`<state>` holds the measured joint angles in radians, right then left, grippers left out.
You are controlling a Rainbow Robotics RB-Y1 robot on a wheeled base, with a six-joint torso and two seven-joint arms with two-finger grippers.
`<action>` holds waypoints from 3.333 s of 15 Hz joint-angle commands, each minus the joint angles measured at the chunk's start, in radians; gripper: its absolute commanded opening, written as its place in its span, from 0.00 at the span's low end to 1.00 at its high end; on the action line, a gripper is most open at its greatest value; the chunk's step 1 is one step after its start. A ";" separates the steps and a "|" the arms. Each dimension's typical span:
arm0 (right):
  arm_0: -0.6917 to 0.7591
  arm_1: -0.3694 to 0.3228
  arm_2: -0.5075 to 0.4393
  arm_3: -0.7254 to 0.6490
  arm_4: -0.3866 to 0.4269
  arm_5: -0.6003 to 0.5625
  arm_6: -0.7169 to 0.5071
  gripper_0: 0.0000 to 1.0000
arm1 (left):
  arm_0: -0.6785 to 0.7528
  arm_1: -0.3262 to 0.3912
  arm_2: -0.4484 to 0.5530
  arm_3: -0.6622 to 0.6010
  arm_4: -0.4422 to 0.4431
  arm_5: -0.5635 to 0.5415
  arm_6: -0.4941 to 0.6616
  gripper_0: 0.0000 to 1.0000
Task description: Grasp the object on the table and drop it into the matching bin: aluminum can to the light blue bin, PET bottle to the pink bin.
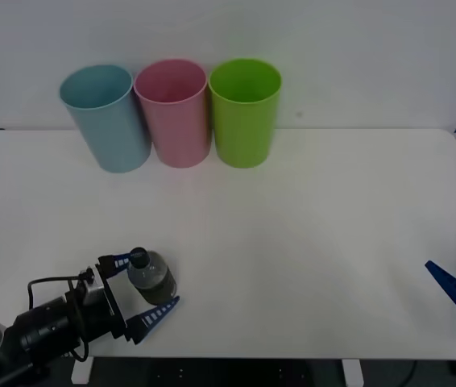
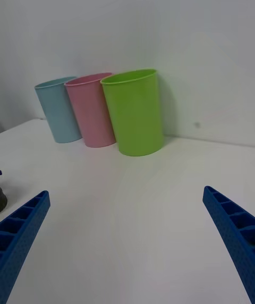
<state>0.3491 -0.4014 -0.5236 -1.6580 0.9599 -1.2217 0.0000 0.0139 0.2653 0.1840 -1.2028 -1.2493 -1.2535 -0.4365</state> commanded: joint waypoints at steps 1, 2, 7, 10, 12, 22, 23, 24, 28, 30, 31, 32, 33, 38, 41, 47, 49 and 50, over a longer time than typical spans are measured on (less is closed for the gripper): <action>0.000 0.000 0.000 0.000 0.000 0.000 0.000 1.00 | 0.000 0.000 0.000 0.000 0.002 0.000 -0.001 0.27; 0.000 0.000 0.000 0.000 0.000 0.000 0.000 1.00 | 0.000 0.000 0.000 0.000 0.002 0.000 0.001 0.16; 0.000 0.000 0.000 0.000 0.000 0.000 0.000 1.00 | -0.002 0.000 0.000 -0.001 0.005 0.002 0.008 0.00; 0.000 0.000 0.000 0.000 0.000 0.000 0.000 1.00 | -0.002 0.000 0.003 -0.001 0.016 0.002 0.016 0.00; 0.000 0.000 0.000 0.000 0.000 0.000 0.000 1.00 | -0.003 0.000 0.014 -0.001 0.041 0.000 0.019 0.00; 0.000 0.000 0.000 0.000 0.000 0.000 0.000 1.00 | 0.000 0.000 0.144 -0.090 0.156 0.057 0.179 0.00; 0.000 0.000 0.000 0.000 0.000 0.000 0.000 1.00 | 0.001 0.000 0.144 -0.110 0.166 0.088 0.185 0.00; 0.000 0.000 0.000 0.000 0.000 0.000 0.000 1.00 | 0.001 0.002 0.143 -0.124 0.174 0.111 0.191 0.00; 0.000 0.000 0.000 0.000 0.000 0.000 0.000 1.00 | 0.000 0.000 0.126 -0.241 0.179 0.204 0.309 0.00; 0.000 0.000 0.000 0.000 0.000 0.000 0.000 1.00 | -0.005 0.000 0.117 -0.296 0.179 0.223 0.394 0.00; 0.000 0.000 0.000 0.000 0.000 0.000 0.000 1.00 | -0.012 0.000 0.112 -0.319 0.179 0.232 0.435 0.00; 0.000 0.000 0.000 0.000 0.000 0.000 0.000 1.00 | -0.020 0.002 0.112 -0.336 0.179 0.239 0.472 0.00; 0.000 0.000 0.000 0.000 0.000 0.000 0.000 1.00 | -0.032 0.000 0.114 -0.356 0.177 0.246 0.512 0.00; 0.000 0.000 0.000 0.000 0.000 0.000 0.000 1.00 | -0.110 0.000 0.132 -0.428 0.140 0.298 0.676 0.01; 0.000 0.000 0.000 0.000 0.000 0.000 0.000 1.00 | -0.181 0.000 0.132 -0.426 0.090 0.374 0.731 0.01; 0.000 0.000 0.000 0.000 0.000 0.000 0.000 1.00 | -0.319 0.000 0.124 -0.426 -0.062 0.517 0.883 0.02; 0.000 0.000 0.000 0.000 0.000 0.000 0.000 1.00 | -0.370 0.000 0.117 -0.406 -0.125 0.551 0.941 0.03; 0.000 0.000 0.000 0.000 0.000 0.000 0.000 1.00 | -0.391 0.000 0.114 -0.388 -0.139 0.563 0.946 0.03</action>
<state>0.3491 -0.4014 -0.5236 -1.6581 0.9599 -1.2217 0.0000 -0.3612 0.2654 0.3000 -1.6041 -1.3758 -0.6996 0.5034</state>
